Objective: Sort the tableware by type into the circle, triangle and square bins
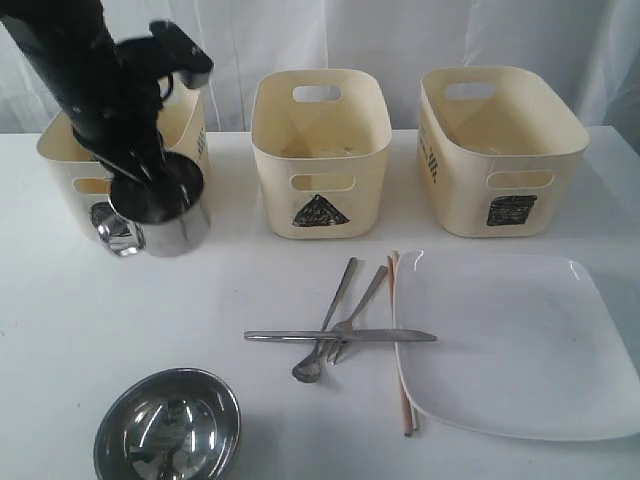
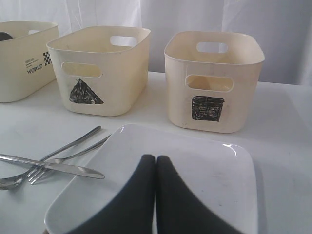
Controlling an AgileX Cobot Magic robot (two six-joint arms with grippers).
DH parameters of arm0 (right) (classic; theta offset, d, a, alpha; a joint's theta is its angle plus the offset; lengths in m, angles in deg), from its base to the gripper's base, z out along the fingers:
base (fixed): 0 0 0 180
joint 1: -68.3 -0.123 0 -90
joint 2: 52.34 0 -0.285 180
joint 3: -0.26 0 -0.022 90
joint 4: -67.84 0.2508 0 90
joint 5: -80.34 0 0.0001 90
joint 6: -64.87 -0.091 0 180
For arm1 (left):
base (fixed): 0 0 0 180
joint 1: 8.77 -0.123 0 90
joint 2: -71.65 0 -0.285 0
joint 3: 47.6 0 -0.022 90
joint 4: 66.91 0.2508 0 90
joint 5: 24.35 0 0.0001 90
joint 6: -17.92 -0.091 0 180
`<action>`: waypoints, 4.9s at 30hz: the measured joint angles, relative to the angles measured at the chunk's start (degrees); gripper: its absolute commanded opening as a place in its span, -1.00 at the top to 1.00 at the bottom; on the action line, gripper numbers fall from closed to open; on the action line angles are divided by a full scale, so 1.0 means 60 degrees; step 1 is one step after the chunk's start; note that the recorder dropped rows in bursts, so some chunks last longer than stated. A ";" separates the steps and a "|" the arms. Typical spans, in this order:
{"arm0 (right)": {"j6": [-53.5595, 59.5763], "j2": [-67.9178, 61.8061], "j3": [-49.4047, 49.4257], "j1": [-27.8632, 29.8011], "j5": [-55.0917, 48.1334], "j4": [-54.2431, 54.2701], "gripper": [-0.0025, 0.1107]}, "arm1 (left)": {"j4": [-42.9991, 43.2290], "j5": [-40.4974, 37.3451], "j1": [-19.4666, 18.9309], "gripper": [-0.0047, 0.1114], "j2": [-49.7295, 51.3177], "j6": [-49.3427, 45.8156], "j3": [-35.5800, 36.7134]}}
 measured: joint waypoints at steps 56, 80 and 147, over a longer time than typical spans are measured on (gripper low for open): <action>-0.0108 0.0000 0.0000 0.0000 0.0000 0.0000 0.96 | 0.4142 0.5943 -0.2301 0.06 0.2594 0.6603 -0.1180; -0.0128 0.0000 0.0000 0.0000 0.0000 0.0000 0.96 | -0.4185 -0.2169 -0.1295 0.06 0.0116 0.0782 0.0554; -0.0128 0.0000 0.0000 0.0000 0.0000 0.0000 0.96 | -0.5358 0.1770 -0.1237 -0.33 -0.2877 0.1766 0.7473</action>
